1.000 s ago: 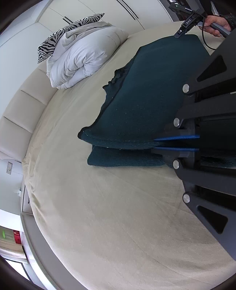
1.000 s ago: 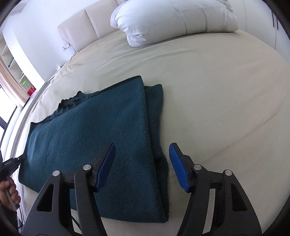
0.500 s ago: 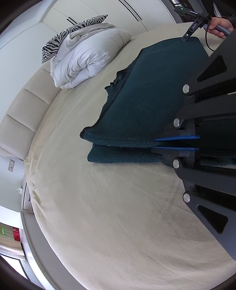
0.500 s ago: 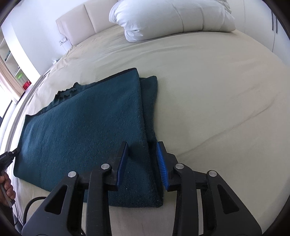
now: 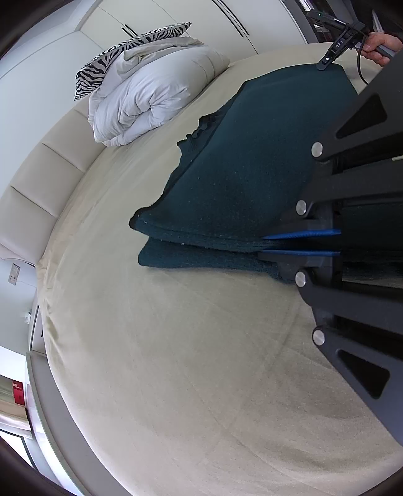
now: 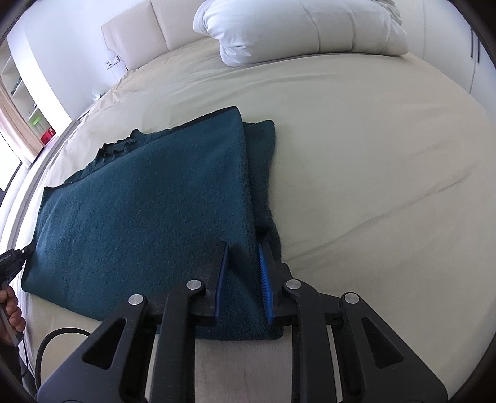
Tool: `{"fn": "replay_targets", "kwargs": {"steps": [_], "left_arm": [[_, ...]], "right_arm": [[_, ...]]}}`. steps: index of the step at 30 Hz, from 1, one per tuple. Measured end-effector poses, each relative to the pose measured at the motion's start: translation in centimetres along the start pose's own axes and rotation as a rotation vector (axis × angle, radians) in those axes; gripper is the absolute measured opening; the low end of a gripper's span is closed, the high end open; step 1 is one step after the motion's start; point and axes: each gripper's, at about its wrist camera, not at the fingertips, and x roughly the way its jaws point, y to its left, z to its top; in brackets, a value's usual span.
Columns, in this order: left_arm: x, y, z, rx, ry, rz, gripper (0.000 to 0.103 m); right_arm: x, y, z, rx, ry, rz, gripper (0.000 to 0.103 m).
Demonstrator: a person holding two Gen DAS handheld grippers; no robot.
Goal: Fold small clothes
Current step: 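Open both tools and press the folded sweater flat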
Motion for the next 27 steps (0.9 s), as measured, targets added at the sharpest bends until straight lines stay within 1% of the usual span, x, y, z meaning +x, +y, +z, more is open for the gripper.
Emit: {"fn": "replay_targets", "kwargs": {"steps": [3,4,5,7,10,14,17,20,22,25,27], "left_arm": [[0.0,0.0,0.0,0.002,0.003,0.003,0.009],[0.0,-0.1,0.0,0.01,0.003,0.01,0.009],[0.0,-0.2,0.0,0.021,0.004,0.019,0.009],[0.0,-0.5,0.0,0.043,0.007,0.033,0.009],[0.0,-0.6,0.0,0.048,0.011,0.035,0.008],[0.1,-0.8,-0.1,0.067,0.015,0.038,0.008],[0.2,-0.9,-0.3,0.09,0.016,0.043,0.008],[0.2,-0.5,-0.3,0.084,0.019,0.033,0.008],[0.1,-0.4,-0.2,0.073,0.02,0.027,0.009],[-0.5,-0.2,0.0,0.049,0.017,0.016,0.009],[-1.6,-0.6,0.1,0.051,-0.01,0.038,0.01]], "right_arm": [[-0.3,-0.2,-0.2,0.001,0.001,0.013,0.018],[-0.3,-0.1,-0.3,-0.01,0.0,0.012,0.013],[-0.3,-0.1,-0.4,-0.023,0.0,0.006,0.005],[-0.4,-0.1,-0.5,-0.026,-0.008,0.0,0.005],[-1.1,-0.2,-0.5,-0.017,-0.028,0.003,0.005],[-1.8,-0.2,-1.0,-0.001,-0.033,0.012,0.004],[-1.8,-1.0,-1.8,0.028,-0.03,0.016,0.004],[-0.1,-2.4,-2.8,0.08,-0.001,0.028,0.004],[0.4,-2.7,-3.1,0.103,-0.003,0.044,0.004],[0.6,-2.1,-2.8,0.08,0.007,0.048,0.006],[0.3,-2.0,-2.4,0.092,0.019,0.05,0.007]]}}
